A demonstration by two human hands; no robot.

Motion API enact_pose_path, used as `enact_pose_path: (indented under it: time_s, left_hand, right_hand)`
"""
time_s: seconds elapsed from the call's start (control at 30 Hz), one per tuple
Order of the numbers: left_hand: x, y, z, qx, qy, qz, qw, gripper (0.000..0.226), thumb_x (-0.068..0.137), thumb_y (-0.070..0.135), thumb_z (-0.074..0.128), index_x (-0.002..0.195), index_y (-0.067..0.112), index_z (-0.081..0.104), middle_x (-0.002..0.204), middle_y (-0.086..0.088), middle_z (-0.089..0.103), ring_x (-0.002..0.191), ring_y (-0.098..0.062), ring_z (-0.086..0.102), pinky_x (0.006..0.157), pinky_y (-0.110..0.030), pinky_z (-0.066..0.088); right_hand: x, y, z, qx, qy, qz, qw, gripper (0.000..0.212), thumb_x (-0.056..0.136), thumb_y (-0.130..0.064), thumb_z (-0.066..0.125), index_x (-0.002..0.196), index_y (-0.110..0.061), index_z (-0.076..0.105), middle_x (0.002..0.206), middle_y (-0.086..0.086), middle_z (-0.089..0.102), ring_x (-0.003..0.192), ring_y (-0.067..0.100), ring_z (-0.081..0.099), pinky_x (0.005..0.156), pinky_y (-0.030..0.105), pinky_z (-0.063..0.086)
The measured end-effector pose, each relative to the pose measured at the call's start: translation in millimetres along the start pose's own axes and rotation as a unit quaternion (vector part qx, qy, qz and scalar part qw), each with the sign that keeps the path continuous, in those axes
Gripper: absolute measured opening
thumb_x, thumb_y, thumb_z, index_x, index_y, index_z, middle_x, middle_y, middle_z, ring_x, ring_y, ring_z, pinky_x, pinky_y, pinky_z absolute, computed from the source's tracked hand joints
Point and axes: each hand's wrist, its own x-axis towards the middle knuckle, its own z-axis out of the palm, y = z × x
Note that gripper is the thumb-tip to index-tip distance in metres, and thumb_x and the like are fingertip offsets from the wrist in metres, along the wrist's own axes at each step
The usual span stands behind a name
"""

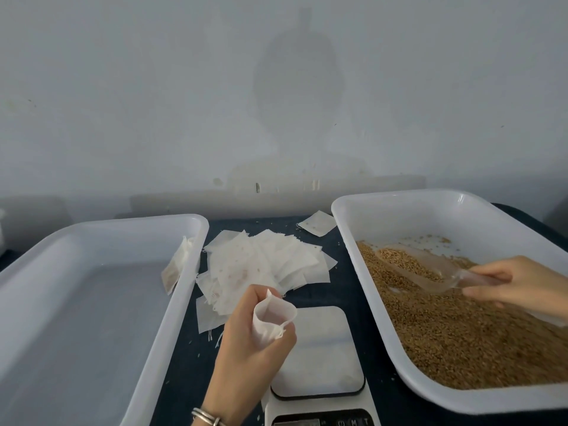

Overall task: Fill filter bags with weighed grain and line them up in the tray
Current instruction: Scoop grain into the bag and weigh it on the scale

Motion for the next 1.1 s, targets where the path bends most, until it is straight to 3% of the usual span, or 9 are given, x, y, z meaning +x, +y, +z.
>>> enact_pose_path:
  time_s: [0.13, 0.23, 0.33, 0.4, 0.53, 0.7, 0.8, 0.97, 1.1]
  left_hand:
    - [2, -2, -1, -0.026, -0.004, -0.006, 1.0, 0.013, 0.067, 0.011, 0.058, 0.074, 0.016, 0.048, 0.06, 0.006, 0.044, 0.054, -0.009, 0.038, 0.051, -0.018, 0.034]
    - [6, -4, 0, -0.035, -0.001, -0.008, 0.999, 0.016, 0.064, 0.009, 0.058, 0.076, 0.004, 0.047, 0.053, 0.004, 0.04, 0.049, -0.01, 0.037, 0.049, -0.014, 0.033]
    - [8, -4, 0, -0.038, 0.013, -0.027, 0.999, 0.017, 0.061, 0.008, 0.055, 0.075, 0.003, 0.047, 0.051, 0.004, 0.041, 0.046, -0.009, 0.038, 0.047, -0.013, 0.033]
    - [9, -6, 0, -0.034, 0.017, -0.034, 0.999, 0.017, 0.059, 0.008, 0.055, 0.075, 0.004, 0.048, 0.05, 0.003, 0.041, 0.046, -0.011, 0.039, 0.048, -0.014, 0.033]
    - [10, -10, -2, -0.022, 0.036, -0.03, 0.999, 0.014, 0.058, 0.007, 0.054, 0.071, 0.006, 0.049, 0.049, 0.004, 0.044, 0.046, -0.01, 0.042, 0.048, -0.014, 0.033]
    - [9, -7, -3, -0.011, 0.029, -0.037, 0.999, 0.019, 0.068, -0.016, 0.056, 0.071, 0.001, 0.05, 0.049, 0.002, 0.043, 0.044, -0.009, 0.041, 0.047, -0.012, 0.033]
    - [9, -5, -3, -0.001, 0.022, -0.045, 0.999, 0.021, 0.069, -0.022, 0.053, 0.071, -0.001, 0.049, 0.049, 0.002, 0.043, 0.043, -0.005, 0.04, 0.046, -0.011, 0.033]
    - [8, -3, -3, -0.01, 0.009, -0.052, 0.999, 0.021, 0.071, -0.021, 0.052, 0.072, 0.0, 0.048, 0.047, 0.003, 0.04, 0.042, -0.008, 0.039, 0.045, -0.012, 0.033]
    - [7, -3, -4, -0.013, 0.002, -0.04, 0.999, 0.022, 0.072, -0.022, 0.053, 0.073, 0.0, 0.048, 0.049, 0.001, 0.04, 0.044, -0.009, 0.038, 0.045, -0.012, 0.033]
  right_hand:
    - [2, 1, 3, -0.047, 0.024, 0.013, 0.999, 0.023, 0.078, -0.026, 0.073, 0.098, -0.035, 0.066, 0.065, -0.006, 0.071, 0.06, 0.013, 0.063, 0.062, 0.024, 0.051]
    - [3, -4, 8, -0.105, 0.056, 0.007, 0.993, 0.045, 0.071, -0.048, 0.067, 0.113, -0.035, 0.059, 0.095, -0.018, 0.066, 0.082, 0.01, 0.065, 0.077, 0.027, 0.053]
    - [5, -4, 9, -0.116, 0.095, -0.002, 0.989, 0.053, 0.071, -0.049, 0.066, 0.121, -0.034, 0.056, 0.109, -0.015, 0.062, 0.085, 0.008, 0.062, 0.069, 0.019, 0.049]
    - [7, -2, 8, -0.123, 0.1, -0.003, 0.987, 0.05, 0.075, -0.042, 0.07, 0.123, -0.031, 0.058, 0.108, -0.014, 0.064, 0.085, 0.012, 0.065, 0.068, 0.02, 0.05]
    - [9, -3, 7, -0.118, 0.127, -0.007, 0.985, 0.06, 0.066, -0.057, 0.065, 0.121, -0.036, 0.055, 0.116, -0.017, 0.06, 0.079, -0.003, 0.052, 0.079, 0.022, 0.05]
    - [10, 0, 9, -0.09, 0.157, -0.016, 0.983, 0.051, 0.072, -0.046, 0.07, 0.12, -0.032, 0.059, 0.11, -0.016, 0.064, 0.069, -0.006, 0.053, 0.053, 0.011, 0.04]
    - [9, 2, 11, -0.068, 0.163, -0.024, 0.984, 0.055, 0.068, -0.051, 0.069, 0.119, -0.032, 0.059, 0.103, -0.017, 0.063, 0.072, -0.008, 0.051, 0.066, 0.014, 0.041]
    - [7, 5, 9, -0.042, 0.185, -0.009, 0.982, 0.052, 0.072, -0.043, 0.074, 0.121, -0.03, 0.061, 0.107, -0.011, 0.067, 0.075, 0.0, 0.055, 0.086, 0.036, 0.05]
    - [7, 8, 1, -0.165, 0.156, -0.007, 0.974, 0.047, 0.077, -0.045, 0.07, 0.122, -0.036, 0.058, 0.111, -0.015, 0.066, 0.083, 0.006, 0.064, 0.08, 0.032, 0.056]
